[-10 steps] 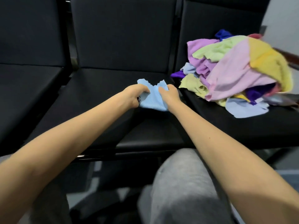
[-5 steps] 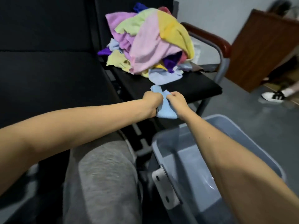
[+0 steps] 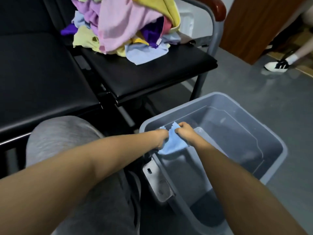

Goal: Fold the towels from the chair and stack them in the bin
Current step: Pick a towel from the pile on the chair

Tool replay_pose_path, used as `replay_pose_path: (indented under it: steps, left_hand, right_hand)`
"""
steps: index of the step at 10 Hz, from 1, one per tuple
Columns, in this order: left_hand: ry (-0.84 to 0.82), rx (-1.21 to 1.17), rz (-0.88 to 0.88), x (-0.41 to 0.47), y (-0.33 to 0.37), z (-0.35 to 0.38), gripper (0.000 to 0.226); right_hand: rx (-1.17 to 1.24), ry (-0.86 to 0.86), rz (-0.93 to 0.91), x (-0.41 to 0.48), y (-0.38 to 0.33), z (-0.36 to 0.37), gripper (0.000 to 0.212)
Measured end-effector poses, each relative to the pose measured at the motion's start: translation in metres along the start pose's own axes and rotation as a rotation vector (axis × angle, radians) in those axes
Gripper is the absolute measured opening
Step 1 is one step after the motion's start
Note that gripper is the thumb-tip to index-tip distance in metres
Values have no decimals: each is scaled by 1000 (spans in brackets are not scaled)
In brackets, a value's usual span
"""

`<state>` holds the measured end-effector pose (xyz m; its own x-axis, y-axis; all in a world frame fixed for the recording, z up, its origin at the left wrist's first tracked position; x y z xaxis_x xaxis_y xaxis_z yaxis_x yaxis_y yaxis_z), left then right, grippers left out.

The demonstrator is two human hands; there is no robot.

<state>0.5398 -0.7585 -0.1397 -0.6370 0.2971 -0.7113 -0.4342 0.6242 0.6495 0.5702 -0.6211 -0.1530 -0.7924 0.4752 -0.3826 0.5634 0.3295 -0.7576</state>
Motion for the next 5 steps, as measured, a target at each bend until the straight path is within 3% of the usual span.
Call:
replay_pose_path:
  steps: [1, 2, 3, 4, 5]
  left_hand:
    - [124, 145, -1, 27, 7, -7, 29]
    - [148, 100, 1, 30, 13, -14, 28]
    - [289, 317, 280, 64, 11, -32, 34]
    - [-5, -665, 249, 83, 20, -47, 44]
    - [296, -99, 106, 62, 26, -39, 116]
  right_hand:
    - [22, -40, 38, 13, 6, 21, 16]
    - [19, -62, 45, 25, 4, 33, 17]
    - [44, -63, -5, 42, -4, 44, 11]
    - [74, -32, -19, 52, -9, 47, 19]
    - [71, -17, 9, 65, -4, 56, 3]
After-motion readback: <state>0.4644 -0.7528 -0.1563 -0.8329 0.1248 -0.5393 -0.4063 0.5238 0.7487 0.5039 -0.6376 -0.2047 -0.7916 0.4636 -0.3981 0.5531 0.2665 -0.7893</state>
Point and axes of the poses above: each hand's wrist, its own x-axis towards the middle knuckle, its own z-axis out of the palm, y = z × x, the point moved 2 cm from there along x, towards the middle knuckle, and after that the axes turned 3 degrees about x, right-handed, at the moved point
